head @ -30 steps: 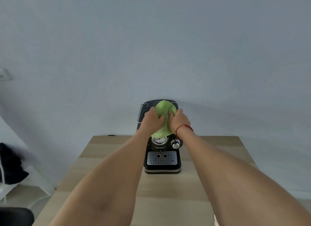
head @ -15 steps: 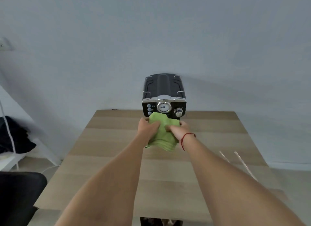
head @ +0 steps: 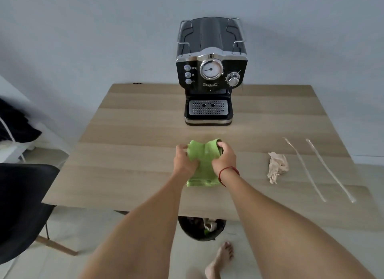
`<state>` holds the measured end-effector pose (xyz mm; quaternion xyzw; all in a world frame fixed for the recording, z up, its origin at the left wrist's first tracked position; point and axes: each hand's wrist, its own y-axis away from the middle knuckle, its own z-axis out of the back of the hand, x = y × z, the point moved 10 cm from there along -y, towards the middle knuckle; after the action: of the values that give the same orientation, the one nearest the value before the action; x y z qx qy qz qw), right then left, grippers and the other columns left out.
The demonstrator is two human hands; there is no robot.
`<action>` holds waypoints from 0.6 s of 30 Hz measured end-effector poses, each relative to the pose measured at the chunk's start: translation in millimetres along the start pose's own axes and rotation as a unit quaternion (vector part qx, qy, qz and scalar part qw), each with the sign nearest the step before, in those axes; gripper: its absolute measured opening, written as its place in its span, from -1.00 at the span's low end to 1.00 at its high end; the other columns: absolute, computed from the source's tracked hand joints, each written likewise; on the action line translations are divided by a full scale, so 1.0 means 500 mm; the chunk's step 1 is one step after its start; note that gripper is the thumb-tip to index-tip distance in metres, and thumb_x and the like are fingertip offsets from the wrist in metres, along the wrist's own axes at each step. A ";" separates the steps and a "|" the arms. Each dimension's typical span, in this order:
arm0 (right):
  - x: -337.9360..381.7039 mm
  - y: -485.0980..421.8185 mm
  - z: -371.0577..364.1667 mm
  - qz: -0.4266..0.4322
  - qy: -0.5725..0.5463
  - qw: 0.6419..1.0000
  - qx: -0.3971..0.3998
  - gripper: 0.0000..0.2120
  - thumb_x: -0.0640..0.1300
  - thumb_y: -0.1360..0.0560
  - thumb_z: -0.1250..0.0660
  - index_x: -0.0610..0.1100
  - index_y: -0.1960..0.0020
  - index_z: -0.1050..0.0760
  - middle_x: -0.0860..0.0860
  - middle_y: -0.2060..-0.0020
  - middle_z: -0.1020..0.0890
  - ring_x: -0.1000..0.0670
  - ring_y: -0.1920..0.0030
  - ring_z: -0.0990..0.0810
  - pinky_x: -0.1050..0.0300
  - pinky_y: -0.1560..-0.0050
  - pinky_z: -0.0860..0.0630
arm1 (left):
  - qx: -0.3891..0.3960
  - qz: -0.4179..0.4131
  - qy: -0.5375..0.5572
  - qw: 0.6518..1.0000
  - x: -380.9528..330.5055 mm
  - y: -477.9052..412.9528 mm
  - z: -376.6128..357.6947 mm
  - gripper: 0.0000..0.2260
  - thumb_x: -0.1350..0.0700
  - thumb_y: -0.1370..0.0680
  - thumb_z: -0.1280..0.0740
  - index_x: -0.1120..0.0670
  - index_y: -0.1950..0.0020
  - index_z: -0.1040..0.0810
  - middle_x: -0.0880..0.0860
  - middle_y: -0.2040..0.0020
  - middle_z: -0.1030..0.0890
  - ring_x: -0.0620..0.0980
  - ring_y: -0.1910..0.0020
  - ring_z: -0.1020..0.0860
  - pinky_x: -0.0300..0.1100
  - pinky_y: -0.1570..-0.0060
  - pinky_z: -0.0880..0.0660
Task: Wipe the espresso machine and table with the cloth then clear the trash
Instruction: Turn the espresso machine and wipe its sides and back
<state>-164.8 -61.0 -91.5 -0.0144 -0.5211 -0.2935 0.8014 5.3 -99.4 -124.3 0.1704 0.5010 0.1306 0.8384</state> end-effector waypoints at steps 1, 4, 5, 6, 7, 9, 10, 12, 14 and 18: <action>-0.005 -0.003 -0.001 0.010 0.020 1.000 -0.007 -0.44 -0.51 -0.40 -0.14 -0.16 -0.33 -0.41 -0.08 -0.27 -0.51 -0.10 -0.29 -0.47 0.15 -0.28 -0.39 | 0.004 -0.011 -0.018 1.000 0.002 -0.004 -0.003 -0.37 0.32 -0.43 -0.37 0.02 -0.44 -0.22 0.11 -0.19 -0.49 0.10 -0.08 -0.52 0.02 -0.09 -0.55; -0.028 -0.008 -0.007 0.029 0.173 0.984 -0.015 -0.41 -0.47 -0.46 -0.12 -0.12 -0.44 -0.26 -0.10 -0.40 -0.36 -0.12 -0.39 -0.34 0.01 -0.36 -0.33 | 0.031 -0.037 -0.164 0.985 0.013 -0.002 -0.018 -0.12 0.39 -0.42 -0.33 -0.11 -0.56 0.04 0.10 -0.38 -0.30 0.15 -0.25 -0.44 0.03 -0.12 -0.53; -0.035 -0.006 -0.014 0.042 0.234 0.971 -0.006 -0.38 -0.47 -0.47 -0.13 -0.13 -0.48 -0.17 -0.12 -0.45 -0.27 -0.13 -0.44 -0.26 -0.01 -0.39 -0.29 | 0.040 -0.057 -0.226 0.972 0.015 0.001 -0.027 -0.10 0.40 -0.43 -0.32 -0.12 -0.57 0.09 0.10 -0.45 -0.21 0.16 -0.33 -0.38 0.01 -0.16 -0.51; -0.041 -0.003 -0.027 0.058 0.284 0.957 0.013 -0.35 -0.46 -0.47 -0.15 -0.13 -0.50 -0.11 -0.13 -0.49 -0.19 -0.14 -0.47 -0.21 -0.02 -0.40 -0.28 | 0.057 -0.080 -0.284 0.954 0.017 0.004 -0.042 -0.13 0.40 -0.46 -0.32 -0.11 -0.57 0.07 0.10 -0.52 -0.10 0.18 -0.43 -0.29 0.01 -0.24 -0.46; -0.050 0.000 -0.044 0.067 0.320 0.944 0.051 -0.33 -0.45 -0.47 -0.18 -0.12 -0.51 -0.09 -0.13 -0.50 -0.17 -0.14 -0.48 -0.20 -0.03 -0.41 -0.29 | 0.082 -0.099 -0.330 0.935 0.021 0.007 -0.060 -0.20 0.37 -0.50 -0.31 -0.08 -0.57 0.01 0.11 -0.57 0.01 0.18 -0.49 -0.21 0.01 -0.32 -0.39; -0.077 0.010 -0.082 0.057 0.365 0.915 0.162 -0.36 -0.40 -0.46 -0.24 -0.10 -0.49 -0.17 -0.09 -0.49 -0.20 -0.13 -0.47 -0.24 -0.05 -0.40 -0.33 | 0.130 -0.108 -0.385 0.907 0.035 0.007 -0.087 -0.35 0.28 -0.55 -0.30 -0.04 -0.55 -0.11 0.10 -0.58 0.13 0.15 -0.51 -0.17 0.01 -0.42 -0.30; -0.088 0.017 -0.092 0.050 0.383 0.900 0.204 -0.38 -0.38 -0.46 -0.26 -0.10 -0.47 -0.21 -0.07 -0.51 -0.18 -0.12 -0.47 -0.24 -0.07 -0.40 -0.34 | 0.144 -0.101 -0.397 0.901 0.040 0.007 -0.093 -0.39 0.22 -0.56 -0.31 -0.03 -0.55 -0.14 0.11 -0.58 0.14 0.14 -0.51 -0.18 0.02 -0.44 -0.27; -0.080 0.015 -0.084 0.041 0.401 0.887 0.223 -0.39 -0.38 -0.46 -0.26 -0.12 -0.47 -0.23 -0.04 -0.53 -0.10 -0.13 -0.47 -0.23 -0.09 -0.40 -0.33 | 0.155 -0.087 -0.401 0.899 0.030 0.006 -0.090 -0.40 0.11 -0.57 -0.31 -0.03 -0.55 -0.14 0.13 -0.58 0.13 0.14 -0.54 -0.10 0.06 -0.47 -0.20; -0.033 -0.001 -0.055 0.046 0.399 0.894 0.199 -0.43 -0.35 -0.49 -0.25 -0.14 -0.46 -0.23 -0.07 -0.54 -0.07 -0.14 -0.49 -0.19 -0.13 -0.43 -0.28 | 0.133 -0.089 -0.387 0.908 -0.021 0.003 -0.063 -0.39 0.04 -0.58 -0.29 -0.03 -0.57 -0.08 0.15 -0.58 0.11 0.14 -0.56 0.01 0.10 -0.50 -0.12; 0.148 -0.057 0.032 0.094 0.340 0.929 0.116 -0.60 -0.25 -0.46 -0.28 -0.18 -0.29 -0.39 -0.14 -0.34 -0.36 -0.18 -0.35 -0.39 -0.11 -0.31 -0.41 | 0.010 -0.132 -0.313 0.940 -0.222 -0.004 0.045 -0.39 -0.03 -0.59 -0.21 0.07 -0.57 -0.04 0.18 -0.58 0.05 0.12 -0.57 0.04 0.10 -0.50 -0.09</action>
<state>-170.8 -113.0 -30.1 0.1301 -0.2442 -0.1418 0.9504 -26.4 -147.8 -26.8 0.1434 0.2328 -0.0467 0.9608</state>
